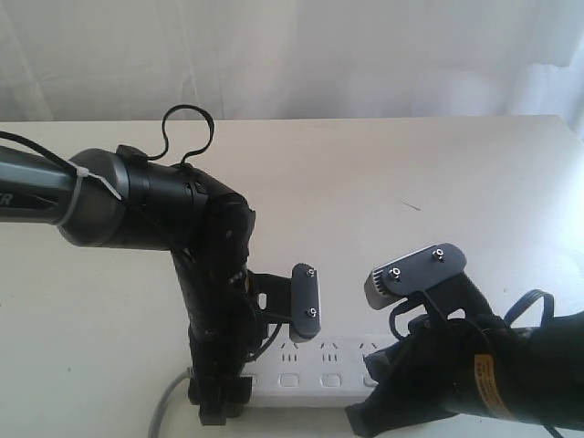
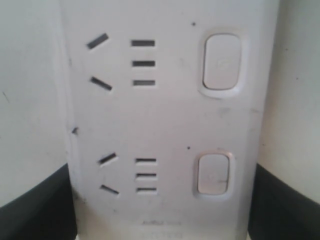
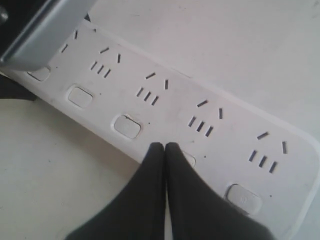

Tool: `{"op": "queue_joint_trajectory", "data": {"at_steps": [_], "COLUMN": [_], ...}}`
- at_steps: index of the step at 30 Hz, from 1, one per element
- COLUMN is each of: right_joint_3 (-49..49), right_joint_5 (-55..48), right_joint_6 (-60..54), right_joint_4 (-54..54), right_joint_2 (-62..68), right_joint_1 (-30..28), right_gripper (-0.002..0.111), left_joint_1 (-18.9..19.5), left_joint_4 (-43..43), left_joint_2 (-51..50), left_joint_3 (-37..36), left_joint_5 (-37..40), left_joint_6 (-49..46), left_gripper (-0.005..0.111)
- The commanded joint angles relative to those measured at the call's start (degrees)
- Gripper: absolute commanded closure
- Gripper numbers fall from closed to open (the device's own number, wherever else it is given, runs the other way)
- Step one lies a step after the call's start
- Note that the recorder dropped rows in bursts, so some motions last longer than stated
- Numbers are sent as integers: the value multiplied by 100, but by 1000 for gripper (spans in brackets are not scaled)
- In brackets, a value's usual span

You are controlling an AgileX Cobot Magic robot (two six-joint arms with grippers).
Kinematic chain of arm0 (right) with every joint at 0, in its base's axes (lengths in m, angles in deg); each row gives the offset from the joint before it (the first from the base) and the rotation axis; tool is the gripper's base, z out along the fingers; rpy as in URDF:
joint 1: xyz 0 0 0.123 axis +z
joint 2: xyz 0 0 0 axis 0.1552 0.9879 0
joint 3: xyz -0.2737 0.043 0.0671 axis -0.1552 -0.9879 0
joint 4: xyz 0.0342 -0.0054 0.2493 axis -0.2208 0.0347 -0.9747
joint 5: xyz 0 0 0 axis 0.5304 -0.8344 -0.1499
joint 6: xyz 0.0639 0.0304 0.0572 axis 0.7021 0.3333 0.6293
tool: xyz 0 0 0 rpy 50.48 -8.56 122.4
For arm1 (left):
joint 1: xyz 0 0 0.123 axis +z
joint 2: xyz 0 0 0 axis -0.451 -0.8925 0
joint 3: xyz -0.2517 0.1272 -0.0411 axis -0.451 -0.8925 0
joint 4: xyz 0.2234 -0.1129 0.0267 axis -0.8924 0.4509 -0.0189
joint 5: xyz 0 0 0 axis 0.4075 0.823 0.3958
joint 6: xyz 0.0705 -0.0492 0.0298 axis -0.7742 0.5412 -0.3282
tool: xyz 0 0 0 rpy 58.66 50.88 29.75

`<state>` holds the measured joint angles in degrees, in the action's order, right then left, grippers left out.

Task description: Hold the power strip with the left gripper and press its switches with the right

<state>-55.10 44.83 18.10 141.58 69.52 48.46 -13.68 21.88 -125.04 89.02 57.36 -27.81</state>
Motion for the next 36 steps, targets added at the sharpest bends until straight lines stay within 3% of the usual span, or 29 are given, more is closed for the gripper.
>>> {"op": "queue_joint_trajectory", "data": {"at_steps": [1,9,17,36], "right_joint_3": [-20,-20,76,263], "right_joint_5": [-19,-581,-266,-268], "right_joint_6": [49,49,49,49], "right_joint_4": [47,47,47,47], "right_joint_2": [95,94,94,654], "right_joint_1": [1,1,1,1], "right_gripper": [108,108,108,108], "left_joint_1": [-16,-16,-25,-25], "left_joint_4": [-398,-1150,-591,-355], "left_joint_2": [35,35,35,35], "left_joint_3": [-39,-39,-39,-39], "left_joint_5": [-147,-200,-140,-8], "left_joint_6": [493,1313,695,481], "left_gripper": [107,107,107,107]}}
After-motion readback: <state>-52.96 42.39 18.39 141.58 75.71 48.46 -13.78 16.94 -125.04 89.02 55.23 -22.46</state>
